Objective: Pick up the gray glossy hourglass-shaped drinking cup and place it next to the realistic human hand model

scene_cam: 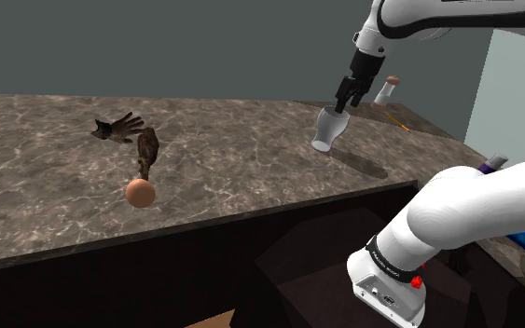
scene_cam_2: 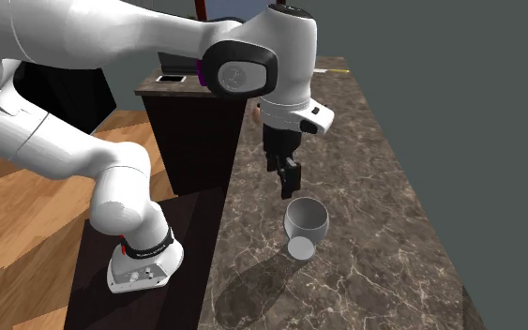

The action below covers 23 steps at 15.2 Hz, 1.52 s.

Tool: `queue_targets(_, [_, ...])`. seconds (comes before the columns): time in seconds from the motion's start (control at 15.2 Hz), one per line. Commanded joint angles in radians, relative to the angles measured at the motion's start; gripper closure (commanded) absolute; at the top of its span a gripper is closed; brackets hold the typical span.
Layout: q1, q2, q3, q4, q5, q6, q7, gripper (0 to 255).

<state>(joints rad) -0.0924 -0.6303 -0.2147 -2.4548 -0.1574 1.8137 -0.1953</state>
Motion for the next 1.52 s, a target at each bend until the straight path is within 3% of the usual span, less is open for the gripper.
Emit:
queue_targets(0.0, [-0.011, 0.052, -0.037, 0.013, -0.019, 0.053, -0.036, 0])
queue_targets(0.46, [-0.036, 0.248, -0.161, 0.098, -0.042, 0.207, -0.165, 0])
queue_targets(0.99, [-0.038, 0.3, -0.185, 0.035, -0.043, 0.324, -0.175, 0])
queue_targets(1.45, [-0.038, 0.3, -0.185, 0.035, -0.042, 0.324, -0.176, 0])
